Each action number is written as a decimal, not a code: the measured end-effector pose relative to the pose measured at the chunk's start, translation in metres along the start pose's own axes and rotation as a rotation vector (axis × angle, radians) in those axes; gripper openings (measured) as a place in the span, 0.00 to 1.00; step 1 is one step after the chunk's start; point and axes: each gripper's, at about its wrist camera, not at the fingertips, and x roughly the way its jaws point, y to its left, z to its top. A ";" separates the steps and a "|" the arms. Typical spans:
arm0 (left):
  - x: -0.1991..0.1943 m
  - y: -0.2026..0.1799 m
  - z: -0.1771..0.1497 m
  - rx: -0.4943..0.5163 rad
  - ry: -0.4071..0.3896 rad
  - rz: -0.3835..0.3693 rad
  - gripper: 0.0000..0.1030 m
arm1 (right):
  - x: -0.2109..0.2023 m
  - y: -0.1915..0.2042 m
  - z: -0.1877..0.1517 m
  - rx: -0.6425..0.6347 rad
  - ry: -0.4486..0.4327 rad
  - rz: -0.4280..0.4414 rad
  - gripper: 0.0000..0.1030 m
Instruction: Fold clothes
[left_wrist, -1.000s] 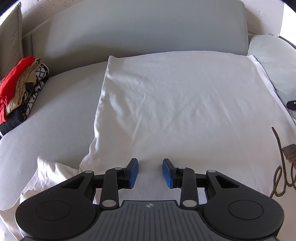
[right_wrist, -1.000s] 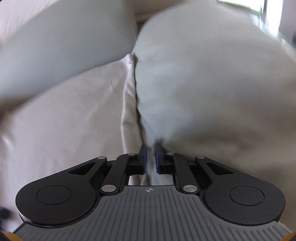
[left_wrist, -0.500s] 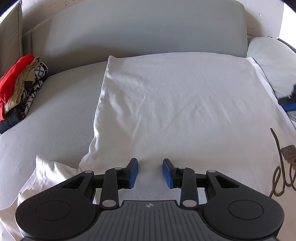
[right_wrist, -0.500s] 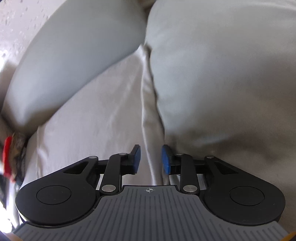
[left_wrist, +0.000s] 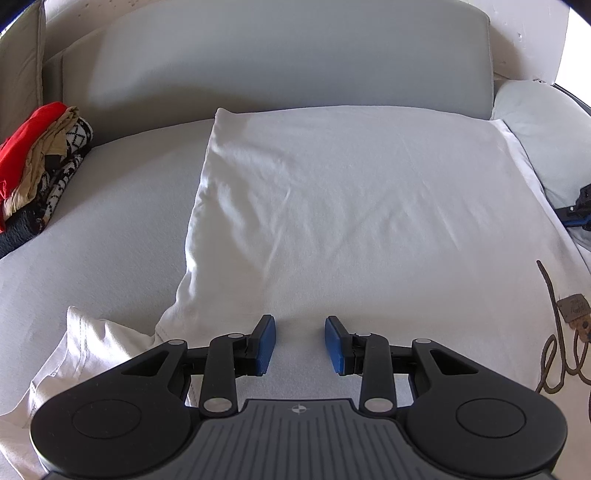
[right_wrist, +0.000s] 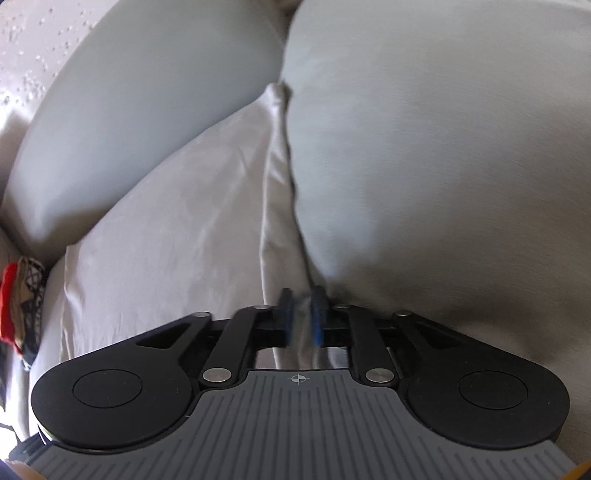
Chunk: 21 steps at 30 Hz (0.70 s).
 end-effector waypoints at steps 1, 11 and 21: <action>0.000 0.000 0.000 0.000 0.000 0.001 0.32 | 0.002 0.004 0.000 -0.017 -0.004 -0.015 0.18; 0.000 0.000 -0.001 -0.005 -0.002 -0.004 0.32 | 0.012 0.023 -0.005 -0.093 -0.016 -0.126 0.18; 0.000 0.001 -0.001 -0.014 -0.006 -0.010 0.32 | 0.003 0.050 -0.026 -0.312 -0.117 -0.249 0.00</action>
